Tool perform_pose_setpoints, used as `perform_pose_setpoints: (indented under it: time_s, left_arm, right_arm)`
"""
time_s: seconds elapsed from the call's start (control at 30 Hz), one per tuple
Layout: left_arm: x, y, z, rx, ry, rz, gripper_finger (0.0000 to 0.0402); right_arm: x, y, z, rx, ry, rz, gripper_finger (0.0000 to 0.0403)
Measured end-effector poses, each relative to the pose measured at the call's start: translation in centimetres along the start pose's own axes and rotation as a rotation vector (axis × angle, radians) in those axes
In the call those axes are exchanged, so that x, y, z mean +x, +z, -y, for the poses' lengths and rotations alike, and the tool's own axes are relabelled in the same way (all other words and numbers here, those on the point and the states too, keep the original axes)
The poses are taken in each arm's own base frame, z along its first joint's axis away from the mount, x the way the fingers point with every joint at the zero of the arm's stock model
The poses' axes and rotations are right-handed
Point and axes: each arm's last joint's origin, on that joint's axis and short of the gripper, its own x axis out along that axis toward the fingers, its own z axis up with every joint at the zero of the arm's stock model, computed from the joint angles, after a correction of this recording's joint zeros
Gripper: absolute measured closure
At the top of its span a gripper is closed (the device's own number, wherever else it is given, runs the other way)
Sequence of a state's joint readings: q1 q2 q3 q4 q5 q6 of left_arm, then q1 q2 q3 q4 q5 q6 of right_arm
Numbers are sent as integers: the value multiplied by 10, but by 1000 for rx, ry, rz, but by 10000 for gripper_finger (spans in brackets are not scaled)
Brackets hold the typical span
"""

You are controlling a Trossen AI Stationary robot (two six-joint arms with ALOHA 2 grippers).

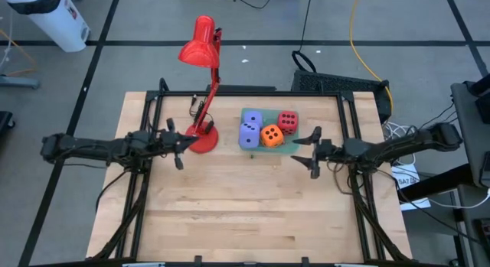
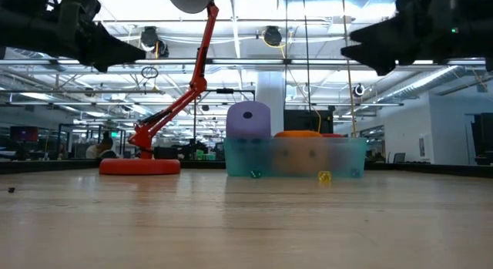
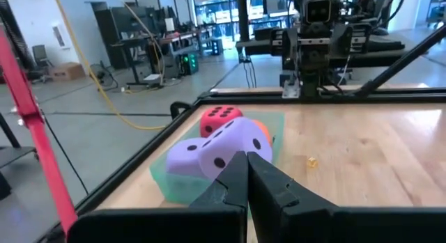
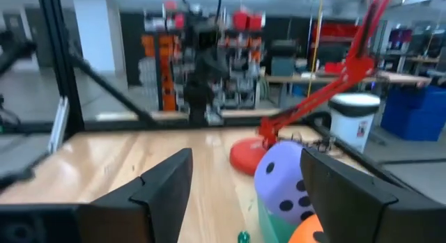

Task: Pick & Place Dice
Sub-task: Put the yellow die into the green bin

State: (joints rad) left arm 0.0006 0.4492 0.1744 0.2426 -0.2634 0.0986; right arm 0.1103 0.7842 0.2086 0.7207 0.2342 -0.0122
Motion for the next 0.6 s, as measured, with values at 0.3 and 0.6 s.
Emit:
perform_pose_setpoints:
  time_s: [0.3,0.6]
  left_arm:
    - [-12,-2,-3,10,-1,-12,394]
    - [-21,-2,-6,-2,-1,-10,395]
  right_arm:
    - [-30,-9,8,40,-30,113,174]
    - [-37,-5,10,42,-32,146,193]
